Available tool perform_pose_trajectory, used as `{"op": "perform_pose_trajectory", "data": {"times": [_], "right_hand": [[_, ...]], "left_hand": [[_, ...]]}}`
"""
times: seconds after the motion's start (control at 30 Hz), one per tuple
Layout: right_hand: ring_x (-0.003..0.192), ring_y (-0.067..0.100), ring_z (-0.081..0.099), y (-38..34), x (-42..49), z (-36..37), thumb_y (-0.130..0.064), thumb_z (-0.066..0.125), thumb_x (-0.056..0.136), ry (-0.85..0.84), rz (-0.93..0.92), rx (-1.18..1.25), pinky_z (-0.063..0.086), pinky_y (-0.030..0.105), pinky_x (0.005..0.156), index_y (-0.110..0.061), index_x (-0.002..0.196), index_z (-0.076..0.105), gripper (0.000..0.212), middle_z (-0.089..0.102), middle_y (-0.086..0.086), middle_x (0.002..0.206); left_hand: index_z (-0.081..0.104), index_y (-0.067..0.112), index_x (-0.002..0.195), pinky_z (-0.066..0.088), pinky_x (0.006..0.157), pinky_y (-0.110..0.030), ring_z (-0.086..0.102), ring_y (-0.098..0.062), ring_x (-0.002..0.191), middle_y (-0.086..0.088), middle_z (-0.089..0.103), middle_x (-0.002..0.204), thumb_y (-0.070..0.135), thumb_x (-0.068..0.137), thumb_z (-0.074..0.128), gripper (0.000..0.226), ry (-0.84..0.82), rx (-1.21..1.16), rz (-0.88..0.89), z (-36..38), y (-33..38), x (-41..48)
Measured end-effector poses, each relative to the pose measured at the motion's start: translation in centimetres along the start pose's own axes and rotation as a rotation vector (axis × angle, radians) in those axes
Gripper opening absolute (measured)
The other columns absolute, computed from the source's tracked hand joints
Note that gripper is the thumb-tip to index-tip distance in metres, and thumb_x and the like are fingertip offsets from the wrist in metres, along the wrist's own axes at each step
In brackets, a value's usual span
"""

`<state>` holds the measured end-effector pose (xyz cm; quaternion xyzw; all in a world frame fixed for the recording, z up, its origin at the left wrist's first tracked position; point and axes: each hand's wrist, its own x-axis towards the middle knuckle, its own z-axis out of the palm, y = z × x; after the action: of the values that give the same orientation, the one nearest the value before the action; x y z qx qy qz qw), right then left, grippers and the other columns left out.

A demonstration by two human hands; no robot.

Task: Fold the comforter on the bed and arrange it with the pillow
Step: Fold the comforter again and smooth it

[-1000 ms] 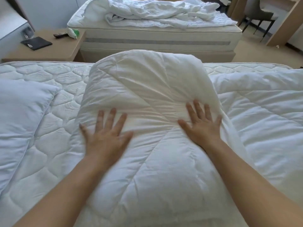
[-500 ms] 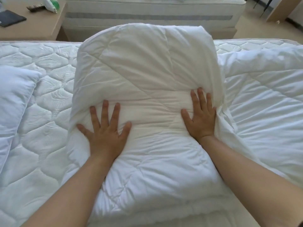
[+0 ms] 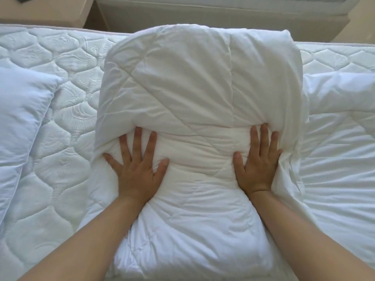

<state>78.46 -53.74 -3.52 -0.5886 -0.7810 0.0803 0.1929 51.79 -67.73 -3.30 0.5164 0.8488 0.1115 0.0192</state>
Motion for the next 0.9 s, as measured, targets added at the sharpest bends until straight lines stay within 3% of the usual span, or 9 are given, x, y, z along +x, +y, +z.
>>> {"op": "perform_pose_trajectory", "data": {"times": [0.13, 0.33, 0.47, 0.53, 0.6, 0.73, 0.8, 0.9], "right_hand": [[0.154, 0.036, 0.008, -0.4, 0.0, -0.8, -0.056, 0.033, 0.092, -0.077, 0.006, -0.03, 0.019, 0.07, 0.113, -0.02, 0.159, 0.016, 0.078, 0.01, 0.006, 0.168], [0.154, 0.027, -0.015, -1.7, -2.4, -6.6, -0.062, 0.022, 0.095, -0.449, 0.048, -0.183, 0.012, 0.07, 0.115, -0.029, 0.159, -0.011, 0.079, -0.02, -0.005, 0.166], [0.153, 0.027, -0.019, -3.6, -4.4, -12.0, -0.068, 0.026, 0.094, -0.585, 0.042, -0.24, 0.0, 0.071, 0.115, -0.032, 0.159, -0.007, 0.08, -0.02, -0.005, 0.166], [0.153, 0.026, -0.019, -3.0, -6.8, -13.2, -0.078, 0.019, 0.09, -0.555, -0.017, -0.252, -0.004, 0.069, 0.114, -0.038, 0.158, -0.006, 0.083, -0.019, -0.009, 0.166], [0.154, 0.029, -0.013, -1.2, -9.2, -13.1, -0.08, 0.017, 0.088, -0.471, -0.031, -0.275, -0.003, 0.07, 0.116, -0.04, 0.158, -0.002, 0.083, -0.015, -0.011, 0.167], [0.154, 0.038, 0.007, 2.1, -11.4, -10.3, -0.067, 0.033, 0.089, -0.325, -0.048, -0.213, 0.013, 0.073, 0.113, -0.029, 0.159, 0.023, 0.08, 0.006, 0.001, 0.169], [0.152, 0.042, 0.013, 2.9, -11.5, -8.1, -0.059, 0.037, 0.091, -0.211, -0.077, -0.175, 0.015, 0.072, 0.113, -0.021, 0.155, 0.034, 0.075, 0.016, 0.008, 0.167], [0.149, 0.048, 0.015, 4.1, -10.9, -5.0, -0.053, 0.031, 0.095, -0.116, -0.131, -0.115, 0.01, 0.073, 0.114, -0.016, 0.152, 0.036, 0.068, 0.024, 0.014, 0.163]], "left_hand": [[0.005, 0.037, 0.159, -0.002, 0.108, -0.079, -0.007, -0.034, 0.154, 0.0, -0.005, 0.169, 0.066, 0.093, 0.023, 0.075, -0.027, 0.031, -0.006, 0.8, 0.9, 0.0], [-0.01, 0.038, 0.157, -0.001, 0.111, -0.075, -0.017, -0.029, 0.152, 0.005, -0.019, 0.166, 0.071, 0.092, 0.007, 0.075, -0.255, 0.14, -0.023, -4.2, 1.5, -4.4], [0.006, 0.034, 0.159, 0.013, 0.112, -0.072, 0.011, -0.032, 0.15, -0.004, 0.011, 0.165, 0.052, 0.095, 0.042, 0.076, -0.306, 0.008, -0.021, -10.1, 3.2, -4.4], [0.012, 0.036, 0.158, 0.013, 0.11, -0.075, 0.019, -0.035, 0.147, -0.005, 0.015, 0.164, 0.042, 0.09, 0.055, 0.08, -0.21, -0.077, 0.067, -12.5, 3.8, -1.5], [0.009, 0.045, 0.156, 0.007, 0.108, -0.079, 0.005, -0.035, 0.152, -0.001, 0.0, 0.167, 0.052, 0.089, 0.054, 0.081, -0.17, -0.02, 0.178, -13.4, 4.9, 3.3], [-0.007, 0.057, 0.15, -0.003, 0.104, -0.082, -0.023, -0.029, 0.151, 0.013, -0.022, 0.165, 0.081, 0.087, 0.028, 0.076, -0.264, 0.05, 0.132, -12.2, 7.9, 14.3], [-0.012, 0.059, 0.148, -0.006, 0.101, -0.084, -0.026, -0.029, 0.15, 0.015, -0.023, 0.164, 0.088, 0.082, 0.017, 0.078, -0.322, 0.073, 0.101, -9.3, 8.0, 17.8], [-0.013, 0.055, 0.15, -0.007, 0.101, -0.083, -0.023, -0.03, 0.151, 0.013, -0.019, 0.165, 0.088, 0.081, 0.009, 0.079, -0.303, 0.122, 0.098, -3.6, 7.6, 18.7]]}}
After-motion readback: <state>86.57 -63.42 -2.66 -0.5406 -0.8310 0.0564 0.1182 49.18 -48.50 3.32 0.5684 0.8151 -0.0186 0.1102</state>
